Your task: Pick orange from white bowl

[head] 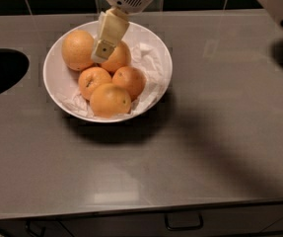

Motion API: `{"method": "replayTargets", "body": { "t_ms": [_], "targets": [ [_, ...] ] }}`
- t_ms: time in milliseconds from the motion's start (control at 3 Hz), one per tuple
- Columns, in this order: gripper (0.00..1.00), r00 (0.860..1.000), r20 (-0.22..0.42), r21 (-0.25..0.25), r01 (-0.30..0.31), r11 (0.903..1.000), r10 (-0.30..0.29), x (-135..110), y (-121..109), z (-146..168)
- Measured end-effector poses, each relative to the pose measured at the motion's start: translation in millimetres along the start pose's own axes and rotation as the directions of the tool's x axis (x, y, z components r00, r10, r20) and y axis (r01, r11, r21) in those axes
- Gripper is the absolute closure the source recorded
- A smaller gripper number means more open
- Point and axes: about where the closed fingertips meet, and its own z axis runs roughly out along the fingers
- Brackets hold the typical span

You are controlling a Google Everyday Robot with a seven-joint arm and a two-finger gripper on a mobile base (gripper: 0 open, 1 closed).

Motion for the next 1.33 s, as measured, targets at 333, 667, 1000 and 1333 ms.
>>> {"method": "replayTargets", "body": {
  "t_ms": [333, 667, 1000, 1333],
  "targets": [
    [0.00, 0.998, 0.067, -0.090, 0.003, 0.9960, 0.003, -4.0, 0.7, 25.6],
    [0.00, 0.997, 0.071, -0.089, -0.005, 0.9961, 0.011, -5.6, 1.7, 27.8],
    [0.00, 0.993, 0.091, -0.054, -0.074, 0.9958, 0.079, -8.7, 6.3, 35.2],
    [0.00, 0.967, 0.120, -0.016, -0.224, 0.9744, 0.225, -9.7, 29.4, 52.2]
  ]
}}
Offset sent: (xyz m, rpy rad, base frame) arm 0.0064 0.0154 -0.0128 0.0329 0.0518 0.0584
